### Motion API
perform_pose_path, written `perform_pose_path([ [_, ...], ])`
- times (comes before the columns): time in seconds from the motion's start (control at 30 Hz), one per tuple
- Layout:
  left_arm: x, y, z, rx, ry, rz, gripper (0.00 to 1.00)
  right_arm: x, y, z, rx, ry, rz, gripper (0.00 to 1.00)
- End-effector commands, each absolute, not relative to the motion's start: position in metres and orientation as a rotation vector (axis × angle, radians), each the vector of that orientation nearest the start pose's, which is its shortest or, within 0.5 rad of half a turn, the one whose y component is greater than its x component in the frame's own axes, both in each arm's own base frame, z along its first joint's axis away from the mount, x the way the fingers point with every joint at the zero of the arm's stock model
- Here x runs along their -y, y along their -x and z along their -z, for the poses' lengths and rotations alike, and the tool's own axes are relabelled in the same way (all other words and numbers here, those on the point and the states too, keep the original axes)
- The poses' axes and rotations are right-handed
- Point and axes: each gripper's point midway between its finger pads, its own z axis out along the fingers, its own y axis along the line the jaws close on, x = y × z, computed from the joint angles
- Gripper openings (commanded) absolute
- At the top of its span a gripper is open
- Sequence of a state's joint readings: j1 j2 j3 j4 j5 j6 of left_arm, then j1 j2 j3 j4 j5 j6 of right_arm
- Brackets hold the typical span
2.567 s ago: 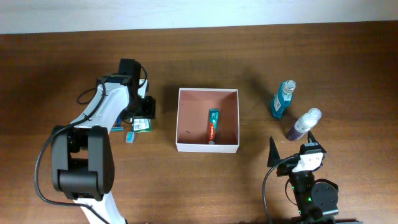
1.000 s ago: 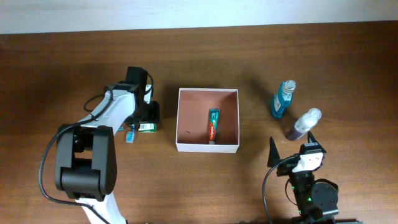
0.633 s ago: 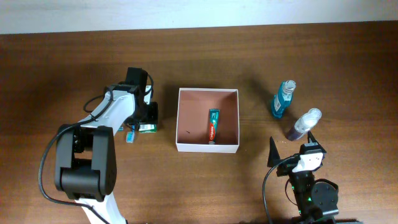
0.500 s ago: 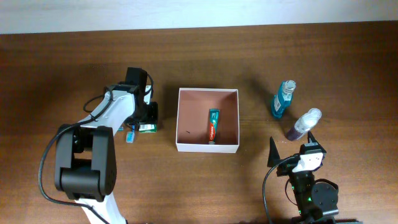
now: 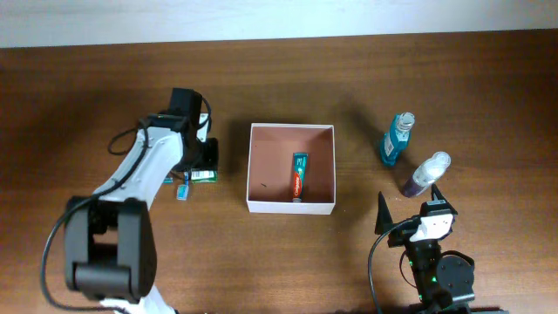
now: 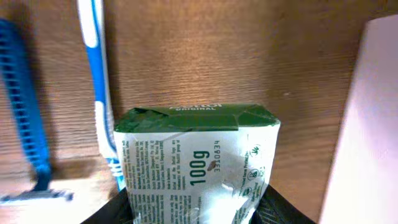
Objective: Pack container
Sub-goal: 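Carry the soap bar into the box beside the toothpaste and release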
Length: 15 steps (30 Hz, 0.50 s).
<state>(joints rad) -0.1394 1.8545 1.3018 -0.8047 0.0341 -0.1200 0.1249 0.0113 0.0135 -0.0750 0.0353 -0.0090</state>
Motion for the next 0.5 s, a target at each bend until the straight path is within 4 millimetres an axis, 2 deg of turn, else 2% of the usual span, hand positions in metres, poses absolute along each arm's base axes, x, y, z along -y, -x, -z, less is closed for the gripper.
perform_pose_path([
  [0.0,0.068,-0.387,-0.089,-2.838,-0.036,0.119,0.31,-0.023,-0.245,-0.156,-1.646,0.083,-0.050,0.98],
  [0.07,0.077,-0.387,-0.107,-2.794,-0.057,0.134,0.31,-0.023,-0.245,-0.156,-1.646,0.083,-0.050,0.98],
  [0.13,0.094,-0.385,-0.136,-2.730,-0.071,0.168,0.31,-0.023,-0.245,-0.156,-1.646,0.083,-0.050,0.98],
  [0.2,0.108,-0.382,-0.156,-2.690,-0.065,0.201,0.31,-0.023,-0.245,-0.156,-1.646,0.083,-0.050,0.98],
  [0.3,0.128,-0.376,-0.179,-2.639,-0.073,0.250,0.31,-0.023,-0.245,-0.156,-1.646,0.083,-0.050,0.98],
  [0.4,0.154,-0.367,-0.190,-2.614,-0.099,0.302,0.31,-0.023,-0.245,-0.156,-1.646,0.083,-0.050,0.98],
  [0.47,0.167,-0.362,-0.190,-2.618,-0.129,0.318,0.31,-0.023,-0.245,-0.156,-1.646,0.083,-0.050,0.98],
])
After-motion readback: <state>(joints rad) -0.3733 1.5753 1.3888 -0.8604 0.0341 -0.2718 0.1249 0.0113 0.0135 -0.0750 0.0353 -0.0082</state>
